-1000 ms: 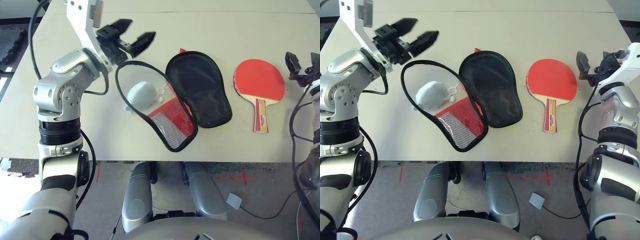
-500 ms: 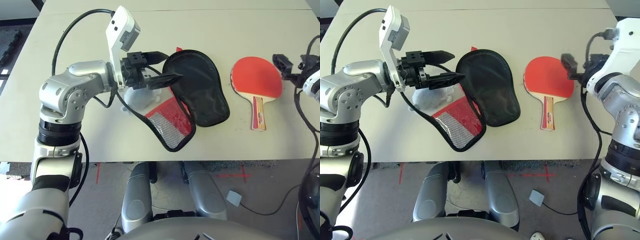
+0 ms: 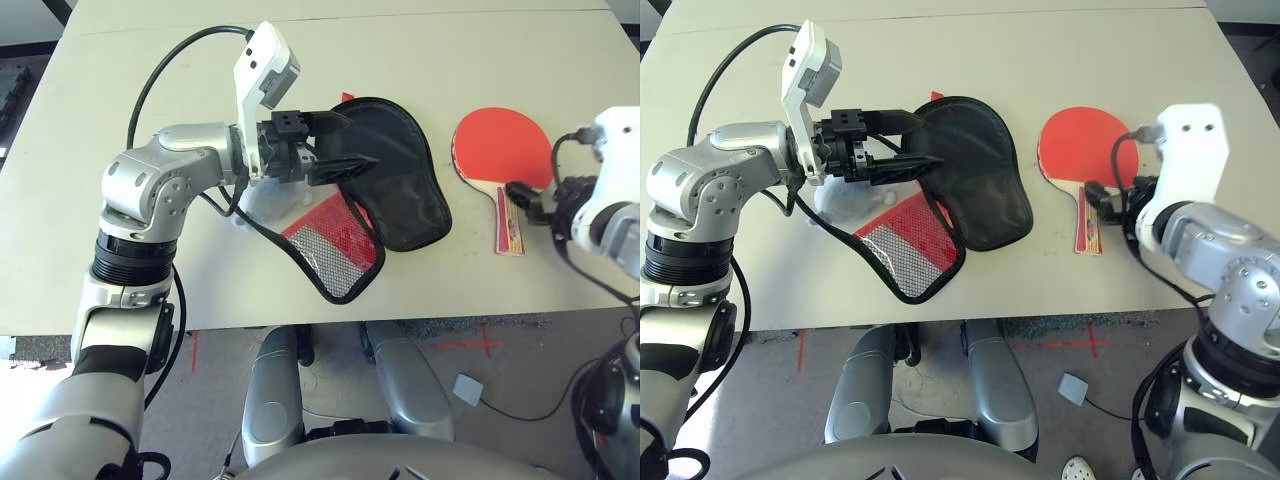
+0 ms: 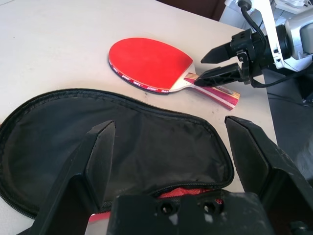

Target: Store the ping-pong paddle in its case and zip it.

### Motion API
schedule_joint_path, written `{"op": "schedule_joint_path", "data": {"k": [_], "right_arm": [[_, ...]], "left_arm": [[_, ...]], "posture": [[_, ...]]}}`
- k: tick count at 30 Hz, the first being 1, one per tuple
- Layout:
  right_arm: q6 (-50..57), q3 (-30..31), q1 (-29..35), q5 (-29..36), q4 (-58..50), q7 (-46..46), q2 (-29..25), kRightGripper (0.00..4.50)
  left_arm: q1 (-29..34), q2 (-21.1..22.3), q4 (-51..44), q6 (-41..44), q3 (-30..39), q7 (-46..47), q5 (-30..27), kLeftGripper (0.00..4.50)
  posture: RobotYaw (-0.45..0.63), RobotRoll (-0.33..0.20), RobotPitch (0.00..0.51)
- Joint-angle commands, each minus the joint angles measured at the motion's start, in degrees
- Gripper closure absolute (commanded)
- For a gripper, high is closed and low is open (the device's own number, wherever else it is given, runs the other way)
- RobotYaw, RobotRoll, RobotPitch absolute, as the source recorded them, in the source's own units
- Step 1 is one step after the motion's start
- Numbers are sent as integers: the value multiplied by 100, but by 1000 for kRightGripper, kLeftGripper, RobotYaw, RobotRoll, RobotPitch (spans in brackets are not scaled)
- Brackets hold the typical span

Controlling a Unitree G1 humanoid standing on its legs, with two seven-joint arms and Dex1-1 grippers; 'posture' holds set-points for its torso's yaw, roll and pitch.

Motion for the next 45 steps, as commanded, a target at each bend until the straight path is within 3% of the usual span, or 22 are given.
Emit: {"op": "schedule_joint_path", "data": {"k": [1,12,22,35,40,45], "right_arm": [[92,-165,174,513,-111,-513,65,24],[92,-4,431,1922,14,-1927,313,24],[92,266,353,2405,91,-2273,-237,3375],[-204,621,-263,1485,-435,-1014,-547,3416],[-311,848,-580,1304,-588,-591,-294,3416],[-150,1181,-787,1172,-709,-391,351,3416]], "left_arm": [[-54,18,-89,30,-67,-77,19,0],[-16,2,-146,52,-71,-34,30,0],[-4,-29,-140,16,-68,-19,73,0],[9,208,-371,110,92,29,24,0],[32,284,-492,185,141,90,-14,0],[34,316,-622,297,188,155,-45,0]], "posture": [[-298,0,355],[-289,0,358],[-281,0,351],[-231,0,352],[-213,0,356],[-195,0,362]]}}
